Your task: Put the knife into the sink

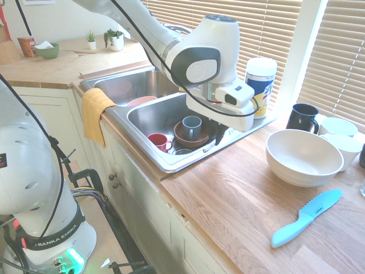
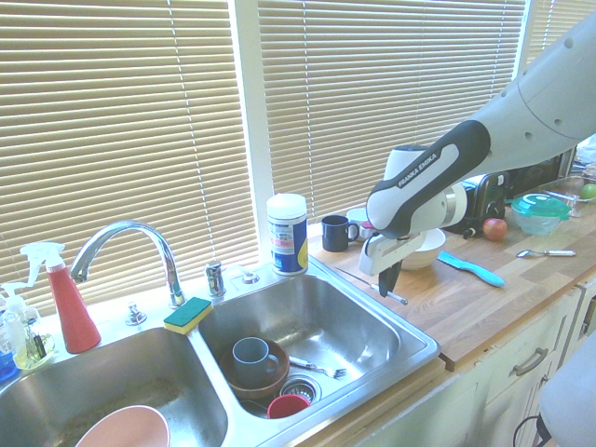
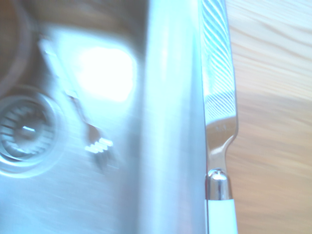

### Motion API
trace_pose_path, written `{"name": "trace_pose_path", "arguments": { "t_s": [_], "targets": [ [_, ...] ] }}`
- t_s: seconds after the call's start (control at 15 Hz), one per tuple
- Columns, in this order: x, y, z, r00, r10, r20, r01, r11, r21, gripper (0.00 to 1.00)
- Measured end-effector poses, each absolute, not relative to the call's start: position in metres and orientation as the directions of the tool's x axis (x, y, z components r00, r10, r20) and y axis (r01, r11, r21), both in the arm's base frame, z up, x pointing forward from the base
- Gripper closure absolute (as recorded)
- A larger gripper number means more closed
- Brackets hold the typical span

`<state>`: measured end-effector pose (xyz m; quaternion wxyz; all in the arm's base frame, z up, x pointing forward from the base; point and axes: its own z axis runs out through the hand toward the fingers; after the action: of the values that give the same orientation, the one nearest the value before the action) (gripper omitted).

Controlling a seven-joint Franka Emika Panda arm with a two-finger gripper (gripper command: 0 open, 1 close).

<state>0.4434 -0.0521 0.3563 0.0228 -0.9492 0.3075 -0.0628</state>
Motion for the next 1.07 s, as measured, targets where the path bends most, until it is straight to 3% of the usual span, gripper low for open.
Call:
{"name": "trace_pose_path", "arguments": {
  "t_s": [0.27, 0.67, 1.07],
  "targets": [
    [0.450, 0.022, 0.356, 0.773, -0.624, 0.119, -0.616, -0.782, -0.100, 1.00],
    [0.483, 0.078, 0.309, 0.588, -0.793, 0.159, -0.786, -0.607, -0.116, 1.00],
    [0.515, 0.119, 0.254, 0.586, -0.798, 0.140, -0.794, -0.600, -0.097, 1.00]
  ]
}}
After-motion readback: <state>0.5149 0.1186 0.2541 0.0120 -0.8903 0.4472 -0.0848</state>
